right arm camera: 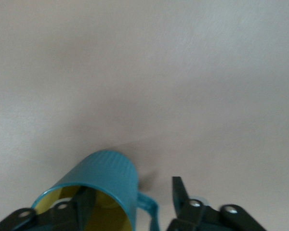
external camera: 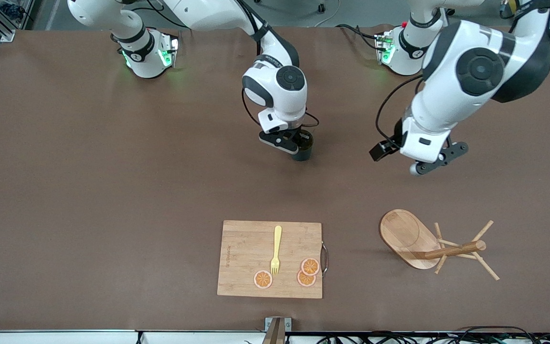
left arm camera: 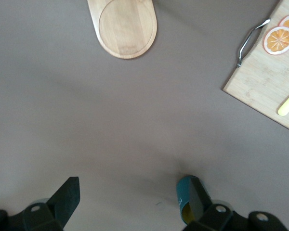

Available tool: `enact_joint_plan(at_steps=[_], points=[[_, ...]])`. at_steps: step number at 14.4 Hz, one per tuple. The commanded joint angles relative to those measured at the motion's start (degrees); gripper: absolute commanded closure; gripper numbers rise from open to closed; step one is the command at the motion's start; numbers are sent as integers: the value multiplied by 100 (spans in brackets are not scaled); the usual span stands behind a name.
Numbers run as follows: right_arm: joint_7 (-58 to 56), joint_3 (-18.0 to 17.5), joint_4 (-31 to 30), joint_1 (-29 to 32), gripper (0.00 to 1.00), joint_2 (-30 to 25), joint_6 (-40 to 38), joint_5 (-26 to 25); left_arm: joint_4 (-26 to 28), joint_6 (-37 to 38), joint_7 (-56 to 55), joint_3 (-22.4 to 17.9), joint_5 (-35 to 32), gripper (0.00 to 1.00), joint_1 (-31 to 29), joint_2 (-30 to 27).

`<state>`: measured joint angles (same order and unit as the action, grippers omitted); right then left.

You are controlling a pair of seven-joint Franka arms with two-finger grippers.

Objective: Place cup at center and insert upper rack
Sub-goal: 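Set the mug down and open the right gripper, then withdraw the right gripper while the left gripper moves above the mug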

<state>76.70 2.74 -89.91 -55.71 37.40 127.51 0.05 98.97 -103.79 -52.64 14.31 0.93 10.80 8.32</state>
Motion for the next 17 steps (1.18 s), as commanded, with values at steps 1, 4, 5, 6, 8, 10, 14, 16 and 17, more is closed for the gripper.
enact_joint_plan(at_steps=[1,4,5,6,8,10,14,16,17], points=[[-786,-63,17,410,0,-505,-595,13,210,-80,-1183,-7,-155,0,316,-173],[-1708,-80,-9,929,0,-927,-999,170,166,-1,-1855,19,-304,0,650,-164],[-2007,-80,-9,1078,0,-1041,-1087,267,131,95,-1873,28,-304,0,704,-164],[-2341,-80,-18,1289,0,-1138,-1218,303,61,209,-1856,45,-304,0,722,-164],[-3105,-72,-114,1693,0,-1375,-1474,303,-27,316,-1899,150,-296,0,896,-111],[-3948,-72,-412,2185,0,-1708,-1527,303,-45,316,-2318,168,-304,0,1186,-7],[-5671,-54,-633,3116,0,-2157,-2026,294,-396,307,-3698,168,-601,0,1915,555],[-6568,-45,-633,3670,0,-2403,-2404,285,-563,298,-4375,168,-1119,0,2354,924],[-6937,-45,-625,3960,0,-2518,-2571,277,-563,246,-4665,168,-1322,0,2591,1047]])
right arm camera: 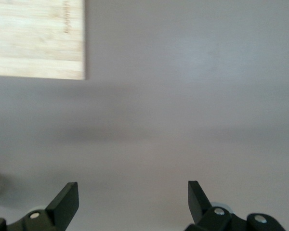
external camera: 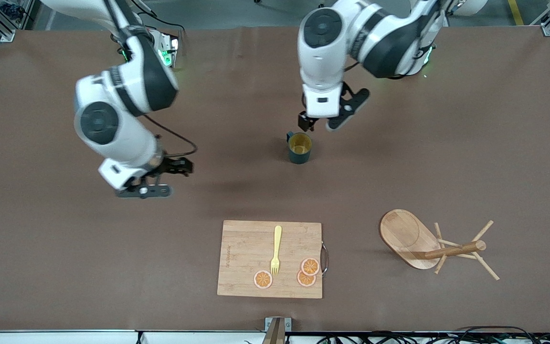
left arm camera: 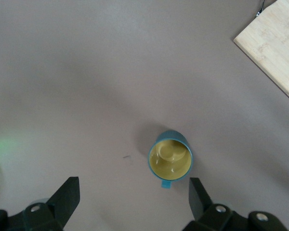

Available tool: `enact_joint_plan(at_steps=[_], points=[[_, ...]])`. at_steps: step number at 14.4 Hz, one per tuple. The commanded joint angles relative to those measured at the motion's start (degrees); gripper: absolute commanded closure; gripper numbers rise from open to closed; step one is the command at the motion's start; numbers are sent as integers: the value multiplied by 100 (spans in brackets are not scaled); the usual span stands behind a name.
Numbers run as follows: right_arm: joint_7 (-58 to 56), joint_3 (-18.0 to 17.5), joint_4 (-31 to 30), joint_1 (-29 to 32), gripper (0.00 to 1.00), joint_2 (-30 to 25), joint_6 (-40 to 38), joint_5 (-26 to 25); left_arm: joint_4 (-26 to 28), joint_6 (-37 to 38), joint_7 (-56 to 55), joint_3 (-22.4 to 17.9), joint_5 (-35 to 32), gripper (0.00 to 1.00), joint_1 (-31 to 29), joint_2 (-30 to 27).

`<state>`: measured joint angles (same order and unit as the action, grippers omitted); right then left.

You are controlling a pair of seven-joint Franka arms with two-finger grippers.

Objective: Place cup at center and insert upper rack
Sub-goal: 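Withdraw the right gripper while the left gripper moves above the mug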

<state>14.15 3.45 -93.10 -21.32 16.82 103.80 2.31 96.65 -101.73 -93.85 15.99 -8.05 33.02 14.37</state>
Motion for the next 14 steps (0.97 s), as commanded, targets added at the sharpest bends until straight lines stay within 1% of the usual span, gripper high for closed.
enact_joint_plan(at_steps=[1,4,5,6,8,9,11,14], points=[[-1033,-116,-288,828,0,-582,-403,7,-331,13,-834,0,-556,0,520,566],[-1720,-107,-104,1655,0,-828,-965,-89,-182,-49,-1695,9,-1048,0,1178,769],[-1757,-107,18,1866,0,-846,-1185,-107,-129,-58,-2063,9,-1206,0,1442,830],[-1749,-107,159,1981,0,-847,-1404,-125,-59,-84,-2415,9,-1451,0,1653,848],[-1740,-107,484,2105,0,-847,-1678,-187,64,-259,-2944,9,-1804,0,1856,945],[-1757,-99,651,2149,0,-820,-1871,-221,64,-312,-3146,9,-1962,0,2023,1084],[-1757,-116,1203,2386,0,-741,-2030,-178,64,-321,-3629,9,-2593,0,2112,1383],[-1731,-116,1347,2404,0,-680,-2057,-239,56,-392,-4262,9,-3543,2,2279,1788]])
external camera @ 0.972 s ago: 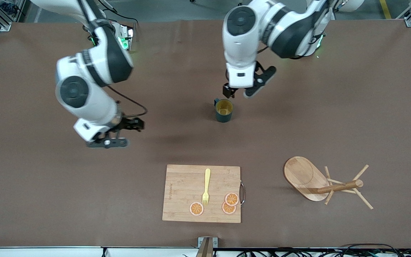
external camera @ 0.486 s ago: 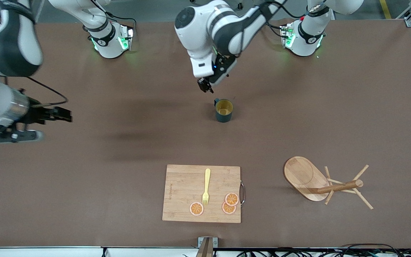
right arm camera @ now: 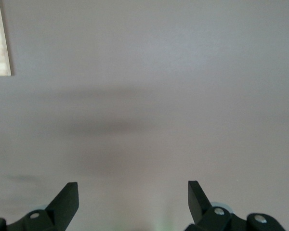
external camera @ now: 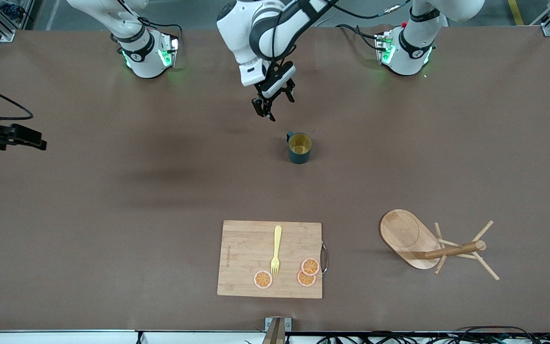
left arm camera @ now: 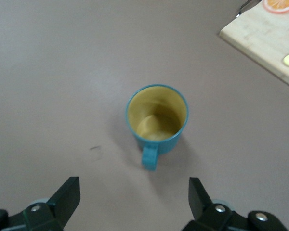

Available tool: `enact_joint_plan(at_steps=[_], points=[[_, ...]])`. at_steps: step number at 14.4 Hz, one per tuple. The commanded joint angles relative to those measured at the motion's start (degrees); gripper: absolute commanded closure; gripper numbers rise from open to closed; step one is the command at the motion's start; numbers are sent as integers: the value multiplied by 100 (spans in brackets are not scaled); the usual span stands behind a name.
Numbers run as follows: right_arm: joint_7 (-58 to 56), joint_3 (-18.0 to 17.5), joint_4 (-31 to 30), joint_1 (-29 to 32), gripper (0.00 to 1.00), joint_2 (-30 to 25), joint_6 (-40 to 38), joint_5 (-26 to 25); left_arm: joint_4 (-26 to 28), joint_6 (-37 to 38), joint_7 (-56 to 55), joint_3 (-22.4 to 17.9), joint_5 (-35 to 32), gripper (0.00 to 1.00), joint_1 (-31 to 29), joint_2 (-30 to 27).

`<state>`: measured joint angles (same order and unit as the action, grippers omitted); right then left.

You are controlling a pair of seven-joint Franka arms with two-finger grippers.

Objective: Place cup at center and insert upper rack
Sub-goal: 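Withdraw the right gripper while the left gripper moves above the mug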

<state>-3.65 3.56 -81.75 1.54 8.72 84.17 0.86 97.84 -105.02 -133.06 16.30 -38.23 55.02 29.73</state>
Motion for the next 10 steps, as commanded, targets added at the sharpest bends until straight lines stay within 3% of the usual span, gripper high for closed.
enact_joint_plan(at_steps=[1,4,10], points=[[75,-127,212,127,0,139,-68,-94,-55,-63,-517,-22,-754,2,149,375],[41,-136,212,75,0,113,-94,-6,252,-54,-1168,-22,-1378,4,238,534],[93,-145,151,66,0,-62,-586,-33,578,-63,-1565,-13,-1933,8,282,657]])
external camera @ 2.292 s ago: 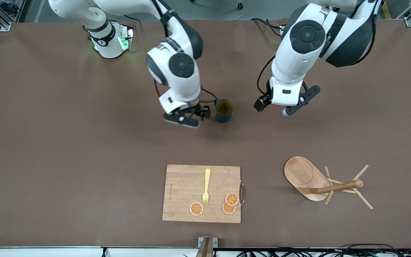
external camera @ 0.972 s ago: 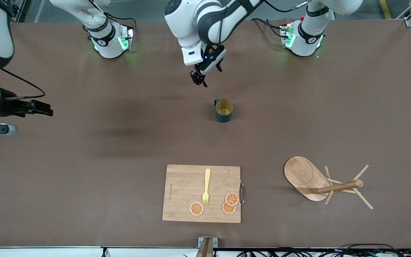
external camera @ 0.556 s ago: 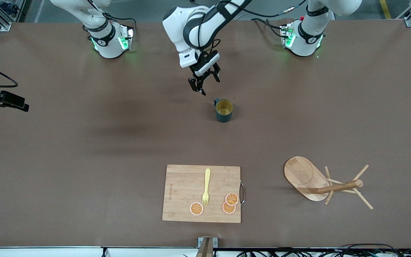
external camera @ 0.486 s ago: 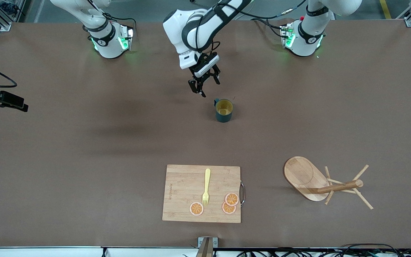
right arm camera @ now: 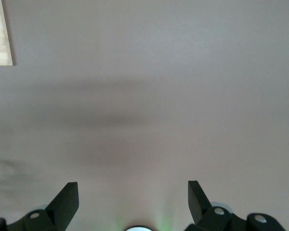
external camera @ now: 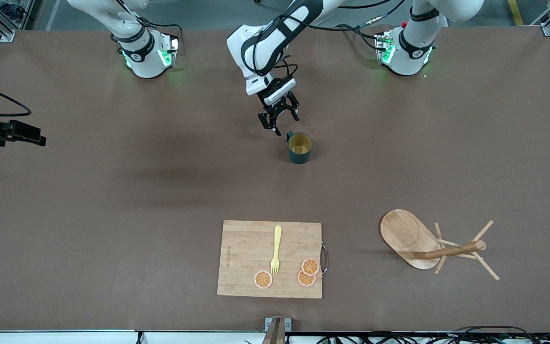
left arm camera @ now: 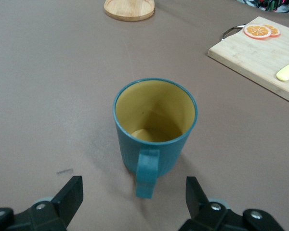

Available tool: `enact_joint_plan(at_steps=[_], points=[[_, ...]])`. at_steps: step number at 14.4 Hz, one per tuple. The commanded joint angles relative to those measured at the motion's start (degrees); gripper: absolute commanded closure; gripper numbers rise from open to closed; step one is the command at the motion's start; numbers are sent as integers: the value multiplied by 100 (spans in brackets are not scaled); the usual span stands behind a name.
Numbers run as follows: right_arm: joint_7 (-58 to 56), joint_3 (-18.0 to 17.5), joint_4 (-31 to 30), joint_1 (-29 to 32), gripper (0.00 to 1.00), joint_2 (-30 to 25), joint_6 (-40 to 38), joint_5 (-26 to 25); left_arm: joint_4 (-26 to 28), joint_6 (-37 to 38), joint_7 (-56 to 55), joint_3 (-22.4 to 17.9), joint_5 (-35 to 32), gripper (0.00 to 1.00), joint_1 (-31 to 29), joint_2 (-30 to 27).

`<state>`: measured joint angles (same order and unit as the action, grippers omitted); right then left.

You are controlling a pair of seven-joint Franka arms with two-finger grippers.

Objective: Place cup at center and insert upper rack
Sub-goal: 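Lower the left gripper and grasp the mug handle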

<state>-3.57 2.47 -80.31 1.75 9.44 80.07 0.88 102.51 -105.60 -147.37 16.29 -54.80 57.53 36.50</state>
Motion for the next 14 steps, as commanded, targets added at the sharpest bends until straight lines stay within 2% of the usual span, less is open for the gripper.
enact_joint_plan(at_steps=[1,8,12,14], points=[[84,-36,-37,54,0,-187,-254,0,112,-13,-134,-20,-408,8,31,67],[76,-36,-213,28,0,-442,-159,0,41,-127,-187,-29,-804,32,-5,278],[58,-19,-1011,19,0,-1135,403,-9,24,-136,-187,-56,-813,50,-22,314],[58,-10,-1162,19,0,-1321,439,-17,-38,-136,-187,-73,-805,62,-22,322]])
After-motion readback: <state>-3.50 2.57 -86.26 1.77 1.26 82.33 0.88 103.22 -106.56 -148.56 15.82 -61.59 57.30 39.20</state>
